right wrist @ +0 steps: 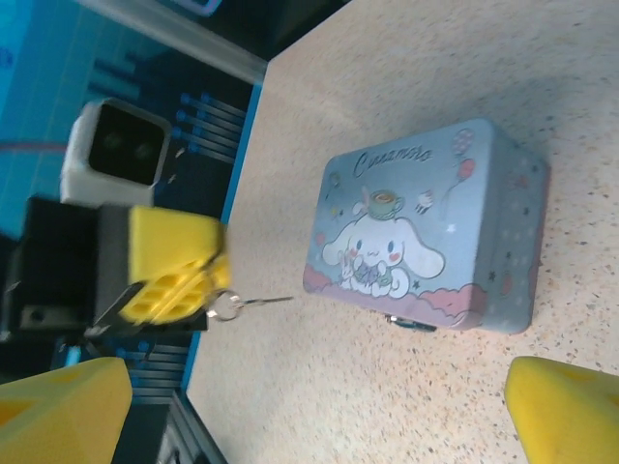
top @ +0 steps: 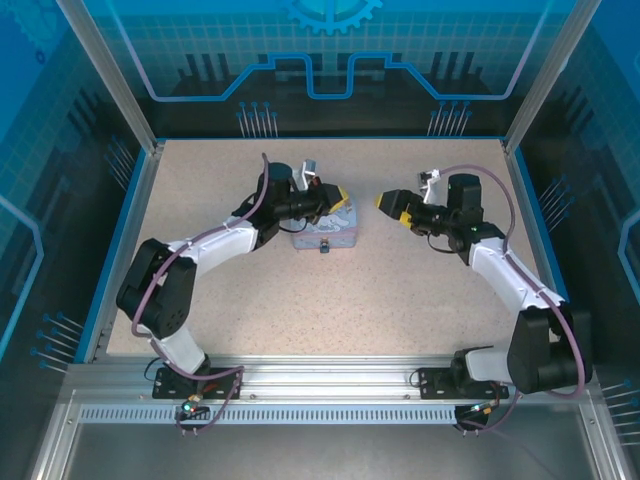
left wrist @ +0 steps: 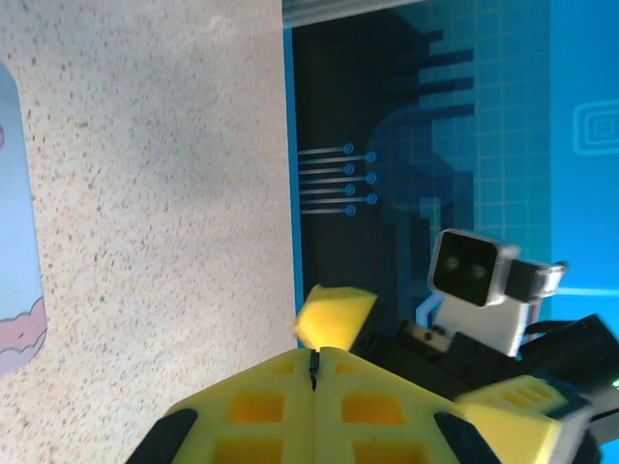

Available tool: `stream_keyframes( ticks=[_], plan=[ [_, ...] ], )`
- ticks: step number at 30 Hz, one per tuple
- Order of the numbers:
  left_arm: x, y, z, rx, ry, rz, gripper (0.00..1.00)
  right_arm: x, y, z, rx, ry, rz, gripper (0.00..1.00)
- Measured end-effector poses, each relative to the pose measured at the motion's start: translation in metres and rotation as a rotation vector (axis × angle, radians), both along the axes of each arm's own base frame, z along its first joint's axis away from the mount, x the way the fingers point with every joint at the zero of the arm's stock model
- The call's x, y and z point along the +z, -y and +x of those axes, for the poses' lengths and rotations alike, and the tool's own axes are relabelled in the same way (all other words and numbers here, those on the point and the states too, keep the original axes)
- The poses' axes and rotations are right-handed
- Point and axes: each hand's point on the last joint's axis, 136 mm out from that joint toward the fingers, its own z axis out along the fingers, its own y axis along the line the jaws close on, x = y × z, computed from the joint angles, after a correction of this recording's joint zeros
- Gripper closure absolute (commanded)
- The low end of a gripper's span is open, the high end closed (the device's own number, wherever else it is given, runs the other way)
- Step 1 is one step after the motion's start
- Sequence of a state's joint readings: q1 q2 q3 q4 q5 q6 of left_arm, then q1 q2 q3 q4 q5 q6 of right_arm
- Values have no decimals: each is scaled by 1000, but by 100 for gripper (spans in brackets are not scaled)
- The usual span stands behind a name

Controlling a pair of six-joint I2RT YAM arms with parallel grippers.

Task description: Unlock the padlock with the key

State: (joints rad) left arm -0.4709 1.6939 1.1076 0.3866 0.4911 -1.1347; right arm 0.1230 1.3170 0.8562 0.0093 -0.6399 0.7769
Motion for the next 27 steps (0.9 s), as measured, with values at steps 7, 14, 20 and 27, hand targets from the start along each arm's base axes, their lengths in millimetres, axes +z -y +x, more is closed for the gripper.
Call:
stream_keyframes(
  ticks=[7, 14, 20, 27],
  plan=[
    [17, -6, 6, 134, 16, 1, 100, -22, 1, 28, -133, -118, 104, 5],
    [16, -10, 8, 271, -17, 21, 100, -3, -31, 45, -135, -69, 224, 31],
    [5, -15, 10, 365, -68, 46, 100, 5, -67, 50, -83, -62, 284, 53],
    [2, -22, 14, 416, -71, 58, 100, 19, -84, 45, -43, -21, 314, 56]
  ],
)
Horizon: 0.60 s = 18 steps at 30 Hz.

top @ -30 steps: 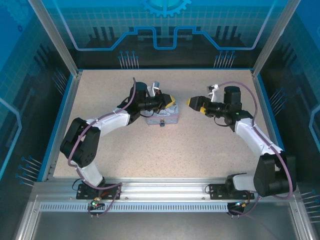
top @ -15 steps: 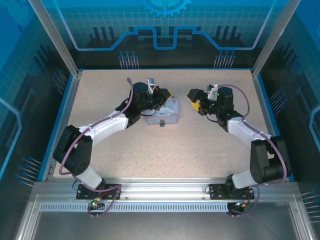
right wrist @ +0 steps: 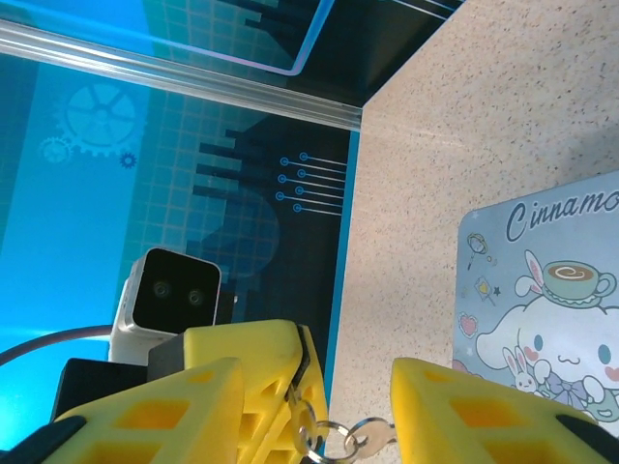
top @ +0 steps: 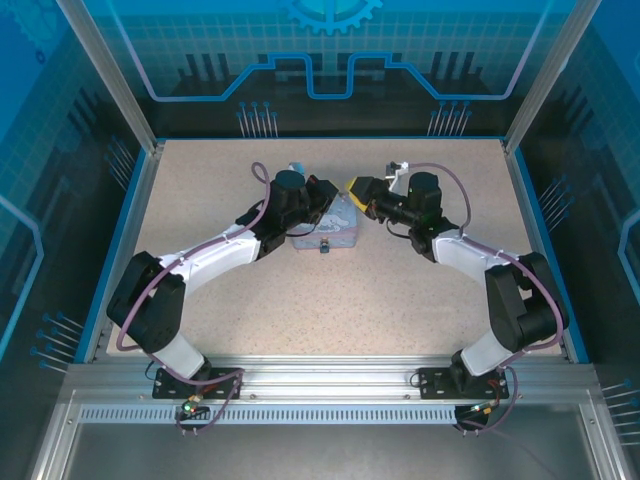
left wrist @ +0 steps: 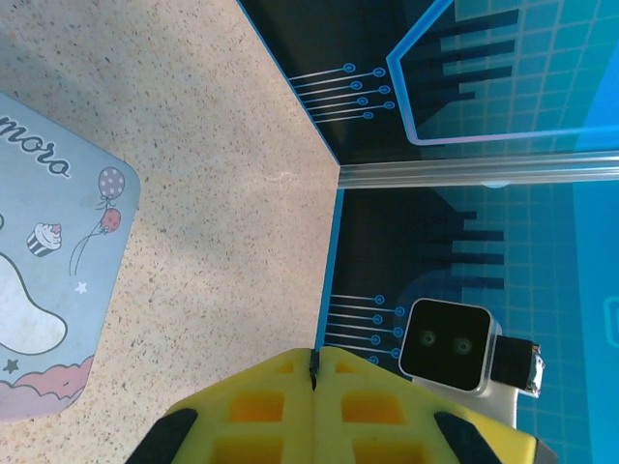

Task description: Unlock the padlock with the key

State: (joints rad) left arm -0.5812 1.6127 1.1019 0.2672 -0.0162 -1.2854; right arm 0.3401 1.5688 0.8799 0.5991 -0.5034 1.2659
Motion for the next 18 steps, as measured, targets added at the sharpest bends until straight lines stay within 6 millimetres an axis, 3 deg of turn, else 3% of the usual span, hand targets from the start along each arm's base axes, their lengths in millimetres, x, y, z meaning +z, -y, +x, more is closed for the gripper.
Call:
stream_keyframes(
  ticks=[18],
  plan=[
    [8, -2, 5, 24, 32, -11, 100, 6, -11, -8, 24, 20, 40, 71]
  ],
)
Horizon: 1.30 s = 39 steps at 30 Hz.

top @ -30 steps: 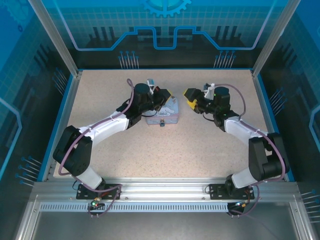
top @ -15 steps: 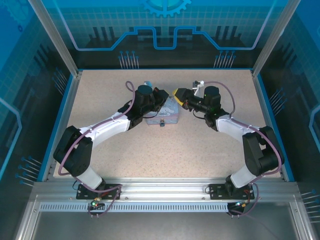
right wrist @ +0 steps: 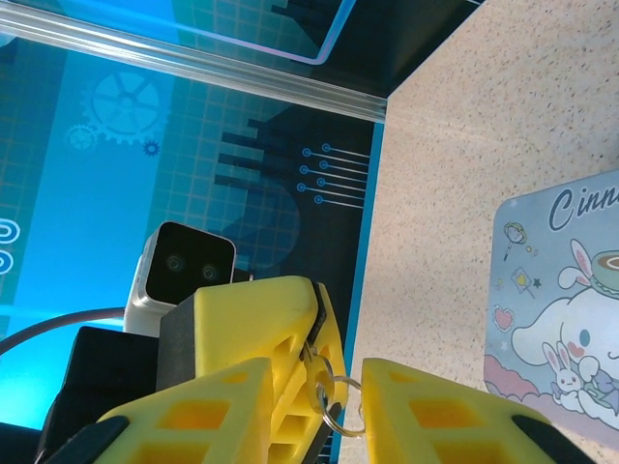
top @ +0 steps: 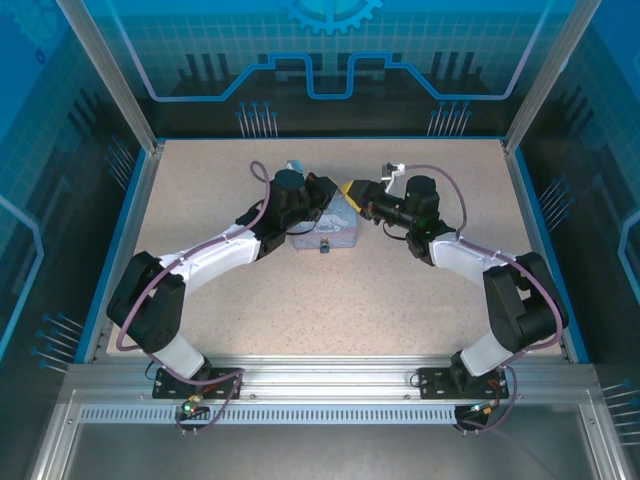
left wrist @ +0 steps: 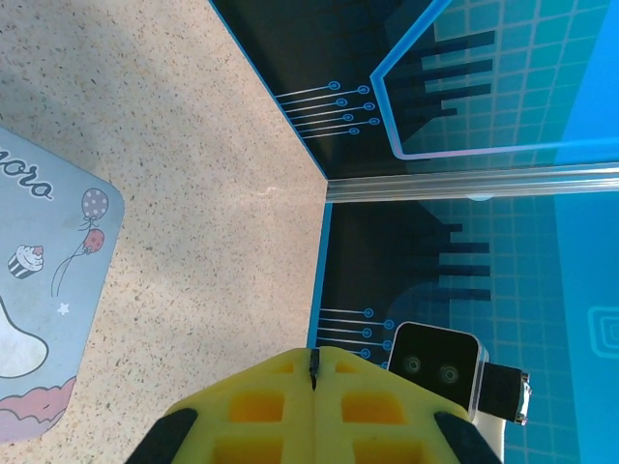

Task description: Unlock the padlock with the key

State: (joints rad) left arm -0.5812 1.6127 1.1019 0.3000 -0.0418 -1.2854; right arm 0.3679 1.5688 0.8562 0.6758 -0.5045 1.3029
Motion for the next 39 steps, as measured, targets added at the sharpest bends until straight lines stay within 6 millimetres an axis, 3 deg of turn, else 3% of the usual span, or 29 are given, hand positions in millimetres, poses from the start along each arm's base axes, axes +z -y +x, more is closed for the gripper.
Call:
stream_keyframes(
  ticks=[12, 18, 23, 24, 28, 30, 34, 39],
  plan=[
    [5, 2, 0, 2, 18, -9, 100, -2, -4, 0, 9, -1, 10, 83],
    [5, 0, 2, 16, 20, -5, 100, 0, -4, 1, 12, 3, 18, 100],
    [5, 0, 2, 23, 22, -2, 100, -1, -5, 1, 12, 4, 18, 100],
    [5, 0, 2, 23, 22, -2, 94, -1, -5, 1, 12, 3, 18, 100],
    [5, 0, 1, 16, 32, 11, 54, -2, -4, 0, 17, -3, 15, 100],
    [5, 0, 0, 7, 38, 28, 43, -5, -4, 0, 22, -14, 10, 100],
    [0, -6, -4, -31, 18, 112, 39, -10, 0, 0, 26, -27, -3, 100],
    [14, -16, 2, -105, 31, 171, 42, -14, 3, -2, 42, -42, -19, 100]
  ],
)
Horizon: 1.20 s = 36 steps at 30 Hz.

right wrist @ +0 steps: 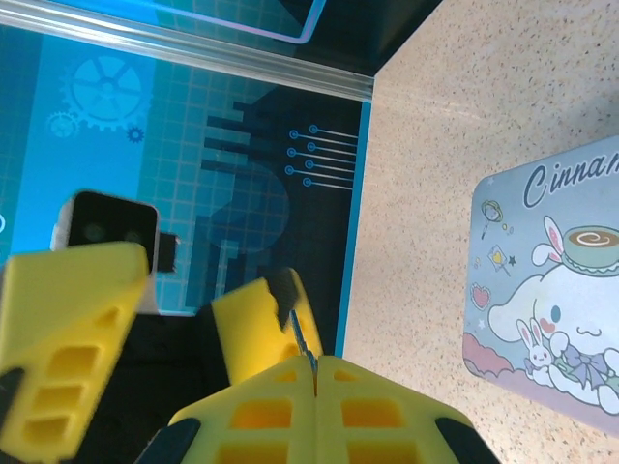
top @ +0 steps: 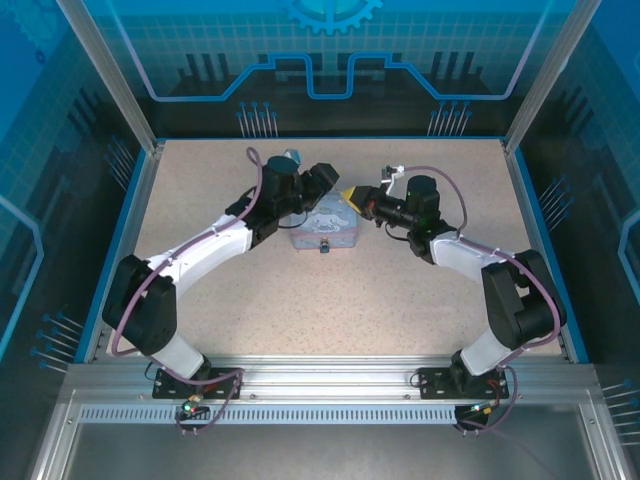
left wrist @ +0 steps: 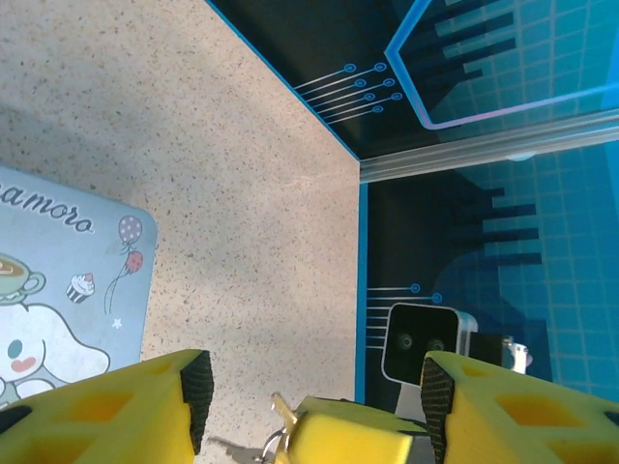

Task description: Unlock the padlock with the key

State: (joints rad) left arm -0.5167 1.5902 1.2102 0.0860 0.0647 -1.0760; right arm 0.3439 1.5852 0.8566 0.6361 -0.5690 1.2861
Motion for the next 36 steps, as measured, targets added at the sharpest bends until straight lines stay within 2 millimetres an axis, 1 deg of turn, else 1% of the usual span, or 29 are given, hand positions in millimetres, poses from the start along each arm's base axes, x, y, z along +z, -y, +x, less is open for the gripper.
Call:
stream_keyframes(
  ticks=[2, 5, 9, 13, 16, 20, 25, 29, 36],
  plan=[
    [4, -4, 2, -36, 9, 6, 44, 0, 0, -2, 14, 1, -3, 100],
    [5, -6, 3, -91, 7, 10, 46, 0, 0, -5, 32, 1, -8, 100],
    [-1, -1, 1, -157, -1, 12, 52, -1, 0, -9, 55, -3, -12, 100],
    [-5, 5, -3, -202, -12, 3, 55, 6, -2, -8, 67, 10, -5, 100],
    [-6, 9, -4, -222, -15, -6, 58, 10, -3, -7, 71, 21, -1, 100],
    [-8, 12, -6, -230, -19, -23, 62, 11, -4, -8, 79, 22, 1, 100],
    [-10, 21, -8, -247, -19, -34, 70, 12, -4, -9, 81, 24, 4, 100],
    [-8, 26, -10, -257, -11, -40, 76, 13, -4, -9, 81, 25, 6, 100],
    [-11, 26, -11, -251, -28, -46, 88, 14, -4, -8, 81, 30, 9, 100]
  ],
)
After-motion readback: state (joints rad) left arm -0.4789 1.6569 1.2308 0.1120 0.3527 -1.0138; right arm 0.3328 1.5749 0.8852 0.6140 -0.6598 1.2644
